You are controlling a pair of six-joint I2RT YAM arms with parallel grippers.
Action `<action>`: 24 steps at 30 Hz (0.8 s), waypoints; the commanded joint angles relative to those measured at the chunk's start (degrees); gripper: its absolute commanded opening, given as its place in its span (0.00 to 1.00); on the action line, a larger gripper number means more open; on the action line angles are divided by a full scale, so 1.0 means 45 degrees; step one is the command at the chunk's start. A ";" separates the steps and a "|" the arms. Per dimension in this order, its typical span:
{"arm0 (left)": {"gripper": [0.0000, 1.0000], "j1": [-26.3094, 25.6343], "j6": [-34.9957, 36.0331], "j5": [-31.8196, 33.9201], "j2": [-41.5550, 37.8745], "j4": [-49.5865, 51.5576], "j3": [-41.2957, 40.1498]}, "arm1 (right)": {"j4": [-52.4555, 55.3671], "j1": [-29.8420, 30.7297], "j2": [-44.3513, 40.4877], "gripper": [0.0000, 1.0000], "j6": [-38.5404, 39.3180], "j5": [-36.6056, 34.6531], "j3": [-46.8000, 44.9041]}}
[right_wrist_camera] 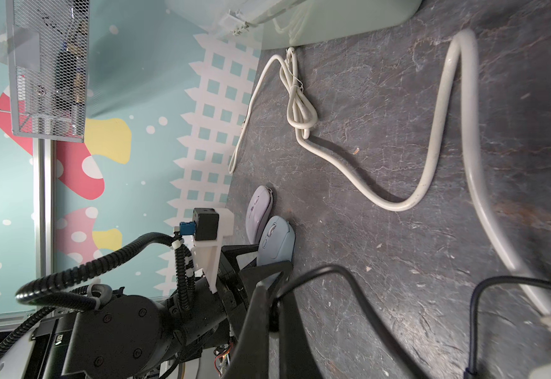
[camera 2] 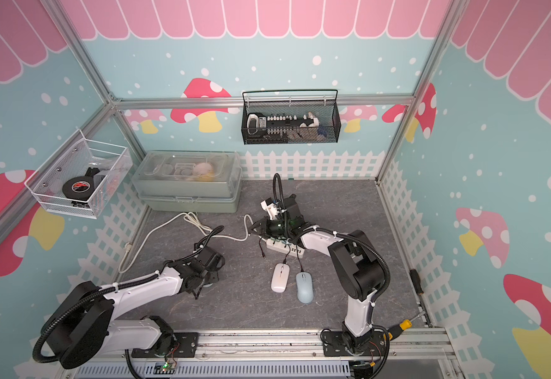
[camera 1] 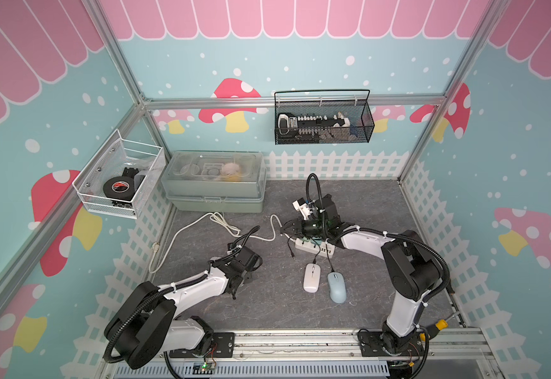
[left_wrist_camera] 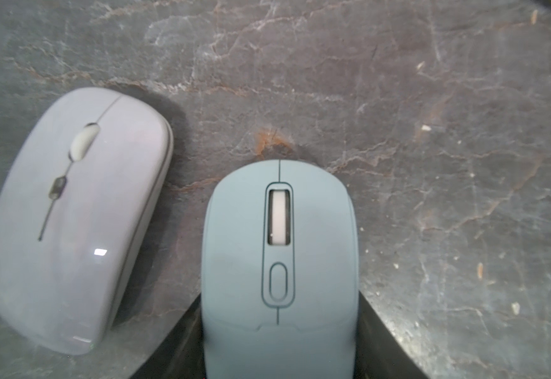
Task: Unplug the wireless mouse
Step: Place the mouse at the center of the board.
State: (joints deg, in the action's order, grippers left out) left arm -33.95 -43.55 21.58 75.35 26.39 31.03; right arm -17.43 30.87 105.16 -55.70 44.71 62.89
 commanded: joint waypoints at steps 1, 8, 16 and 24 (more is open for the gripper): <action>0.50 0.0149 -0.0479 -0.0001 0.0286 0.0170 0.0279 | 0.0239 0.0101 0.0282 0.00 0.0333 0.0187 0.0377; 0.57 0.0174 -0.0494 -0.0031 -0.0092 0.0084 0.0119 | 0.0649 0.0180 0.0324 0.06 0.0544 0.0119 0.0417; 0.67 0.0163 -0.0438 -0.0124 -0.0143 -0.0023 0.0060 | 0.3079 0.0425 -0.0454 0.33 0.2046 -0.1001 0.0574; 0.70 0.0177 -0.0453 -0.0079 -0.0725 -0.0122 -0.0198 | 0.4308 0.0632 -0.1116 0.60 0.2646 -0.1950 0.0477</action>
State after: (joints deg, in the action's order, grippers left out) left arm -33.50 -43.75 20.78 73.78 26.13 31.09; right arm -1.19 33.12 102.41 -46.15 38.30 63.94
